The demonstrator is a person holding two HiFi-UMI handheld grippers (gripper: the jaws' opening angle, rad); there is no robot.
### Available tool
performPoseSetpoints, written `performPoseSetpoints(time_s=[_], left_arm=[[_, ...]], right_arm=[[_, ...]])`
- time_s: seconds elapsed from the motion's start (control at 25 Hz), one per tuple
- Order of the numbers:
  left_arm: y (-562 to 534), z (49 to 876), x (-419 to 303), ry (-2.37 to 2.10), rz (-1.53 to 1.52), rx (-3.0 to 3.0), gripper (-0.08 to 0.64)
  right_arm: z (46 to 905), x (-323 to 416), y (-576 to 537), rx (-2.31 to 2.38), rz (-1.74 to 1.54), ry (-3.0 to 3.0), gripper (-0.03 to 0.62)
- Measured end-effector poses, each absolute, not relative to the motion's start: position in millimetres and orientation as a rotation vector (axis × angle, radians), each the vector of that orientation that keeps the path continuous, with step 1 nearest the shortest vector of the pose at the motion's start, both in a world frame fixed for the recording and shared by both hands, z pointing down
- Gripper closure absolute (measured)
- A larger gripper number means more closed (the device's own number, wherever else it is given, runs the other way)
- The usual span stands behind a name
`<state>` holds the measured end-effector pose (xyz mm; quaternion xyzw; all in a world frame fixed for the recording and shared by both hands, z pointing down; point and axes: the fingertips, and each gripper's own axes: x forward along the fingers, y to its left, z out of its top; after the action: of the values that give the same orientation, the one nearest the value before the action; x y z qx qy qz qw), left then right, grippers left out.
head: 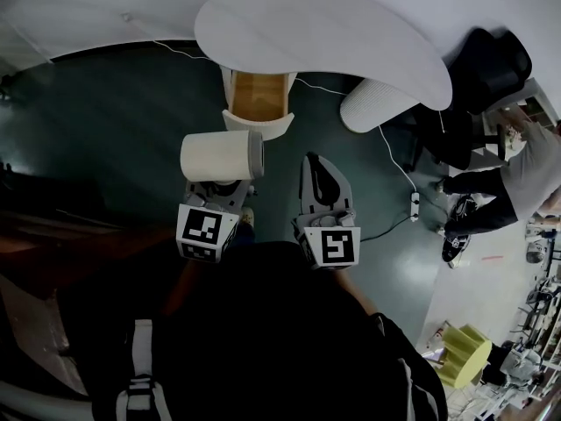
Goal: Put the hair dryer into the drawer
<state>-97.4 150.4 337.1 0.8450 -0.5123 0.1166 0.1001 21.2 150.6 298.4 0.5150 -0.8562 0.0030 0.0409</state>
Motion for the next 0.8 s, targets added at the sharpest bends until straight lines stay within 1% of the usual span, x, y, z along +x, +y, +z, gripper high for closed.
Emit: performPoseSetpoints(time_s=[0.48,0.8], left_arm=[[117.2,347.4,-109.7,-1.479,0.361,2.505,0.337],[65.2,351.4,-102.5,-1.480,0.376,2.518,0.337]], right_arm=[[311.3,12.0,110.1,1.573,0.048,-2.611,0.568],[316.2,13.3,47.6,1.496,0.045,-2.649,0.568]])
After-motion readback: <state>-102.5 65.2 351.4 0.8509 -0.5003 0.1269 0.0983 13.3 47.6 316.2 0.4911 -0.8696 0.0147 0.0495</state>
